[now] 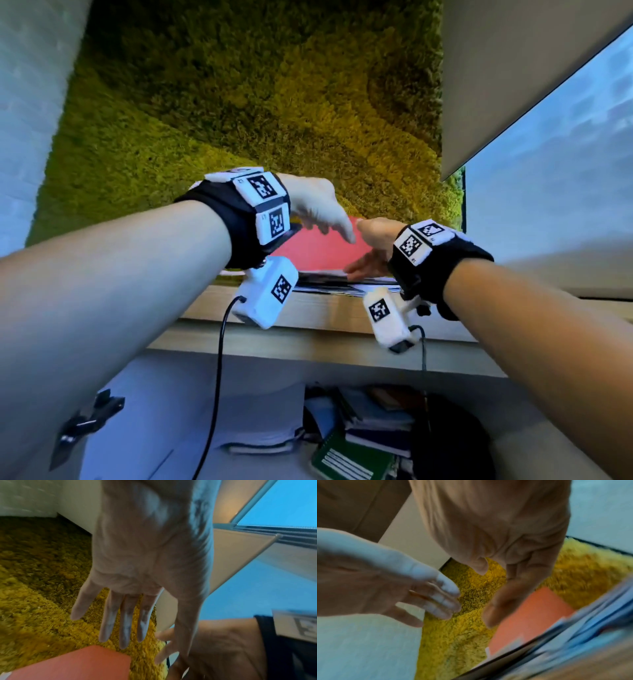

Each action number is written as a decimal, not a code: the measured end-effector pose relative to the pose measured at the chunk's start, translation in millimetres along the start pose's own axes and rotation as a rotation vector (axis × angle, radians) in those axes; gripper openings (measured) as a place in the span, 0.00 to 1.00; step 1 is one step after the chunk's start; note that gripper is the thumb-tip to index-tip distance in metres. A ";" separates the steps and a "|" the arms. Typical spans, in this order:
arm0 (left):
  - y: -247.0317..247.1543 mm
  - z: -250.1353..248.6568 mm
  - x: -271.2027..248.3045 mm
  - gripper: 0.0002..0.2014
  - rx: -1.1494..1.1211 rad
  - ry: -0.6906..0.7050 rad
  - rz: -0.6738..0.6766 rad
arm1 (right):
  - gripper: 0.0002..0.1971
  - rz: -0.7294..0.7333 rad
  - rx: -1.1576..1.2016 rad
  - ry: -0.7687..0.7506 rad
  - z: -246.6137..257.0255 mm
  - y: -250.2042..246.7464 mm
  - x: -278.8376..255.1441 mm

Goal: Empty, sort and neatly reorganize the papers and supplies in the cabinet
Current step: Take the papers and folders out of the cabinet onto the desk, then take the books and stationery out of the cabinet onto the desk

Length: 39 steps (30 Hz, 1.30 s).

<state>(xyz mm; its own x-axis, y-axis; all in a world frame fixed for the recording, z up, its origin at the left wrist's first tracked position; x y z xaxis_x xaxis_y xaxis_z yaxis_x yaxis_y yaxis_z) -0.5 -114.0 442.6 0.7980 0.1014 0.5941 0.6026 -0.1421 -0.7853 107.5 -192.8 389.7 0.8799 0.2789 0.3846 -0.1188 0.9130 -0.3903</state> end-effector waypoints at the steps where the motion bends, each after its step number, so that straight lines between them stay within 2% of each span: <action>1: 9.1 0.0 -3.5 0.23 0.062 0.023 0.060 | 0.15 -0.040 0.048 0.017 -2.4 -5.3 0.3; 3: 34.1 8.4 -2.5 0.27 0.174 0.031 0.163 | 0.12 -0.092 -0.148 -0.024 -4.0 -17.4 -0.5; 5: 54.0 16.7 -6.1 0.29 0.240 0.019 0.201 | 0.11 -0.108 -0.434 -0.112 -6.1 -27.1 -0.7; 7: 64.7 23.2 -2.1 0.26 0.231 0.021 0.197 | 0.09 -0.086 -0.682 -0.227 -7.8 -27.4 -3.3; 9: 69.9 26.4 -0.5 0.22 0.188 0.023 0.206 | 0.07 -0.049 -0.835 -0.307 -16.3 -22.3 -7.0; 11: 71.1 29.5 -0.3 0.19 0.153 0.006 0.222 | 0.06 -0.022 -0.887 -0.349 -27.1 -15.2 -8.0; 15: 79.0 41.9 2.7 0.20 0.076 -0.096 0.284 | 0.07 -0.102 -0.883 -0.403 -31.6 -10.2 -2.1; 18: 86.2 44.7 1.4 0.28 0.062 -0.151 0.333 | 0.10 -0.106 -0.907 -0.436 -28.5 -8.9 -3.2; 20: 91.1 46.1 -3.1 0.33 0.117 -0.181 0.377 | 0.12 -0.034 -0.902 -0.475 -29.3 -4.6 -9.3; 23: 94.8 45.6 -12.2 0.36 0.201 -0.205 0.417 | 0.13 -0.015 -0.793 -0.536 -32.4 -3.3 -20.6; 25: 88.9 37.9 -15.8 0.31 0.231 -0.159 0.317 | 0.11 -0.145 -0.668 -0.597 -34.4 -12.6 -27.6; 29: 74.1 7.7 -27.1 0.21 0.205 0.054 -0.082 | 0.06 -0.495 -0.442 -0.813 -38.5 -30.7 -61.7; 31: 79.8 -12.2 -41.5 0.12 0.109 0.195 -0.241 | 0.05 -0.585 -0.366 -0.911 -46.9 -30.8 -83.5; 33: 91.9 -31.5 -59.9 0.07 0.097 0.342 -0.337 | 0.07 -0.630 -0.433 -1.011 -57.1 -24.1 -103.4; 34: 103.2 -40.8 -69.1 0.06 0.131 0.414 -0.343 | 0.08 -0.625 -0.494 -1.054 -65.2 -18.7 -111.7; 36: 135.0 -49.8 -81.9 0.07 0.201 0.516 -0.269 | 0.09 -0.566 -0.612 -1.081 -87.7 -8.6 -118.8; 39: 188.6 -34.3 -86.9 0.08 0.289 0.500 -0.133 | 0.10 -0.436 -0.798 -1.058 -134.1 6.9 -118.8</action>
<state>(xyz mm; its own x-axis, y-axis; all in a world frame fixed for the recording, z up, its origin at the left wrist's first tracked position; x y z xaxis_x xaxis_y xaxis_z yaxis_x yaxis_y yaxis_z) 43.6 -183.4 248.8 0.6587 -0.3866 0.6454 0.7301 0.1215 -0.6724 63.8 -259.6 229.1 -0.0259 0.4359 0.8996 0.6775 0.6694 -0.3048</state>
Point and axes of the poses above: each hand's wrist, its own x-axis towards the middle knuckle, its own y-axis out of the palm, z = x × y, the point moved 9 cm from there along x, towards the middle knuckle, and after that the axes turned 5 degrees about -z, right-handed, at the moved point
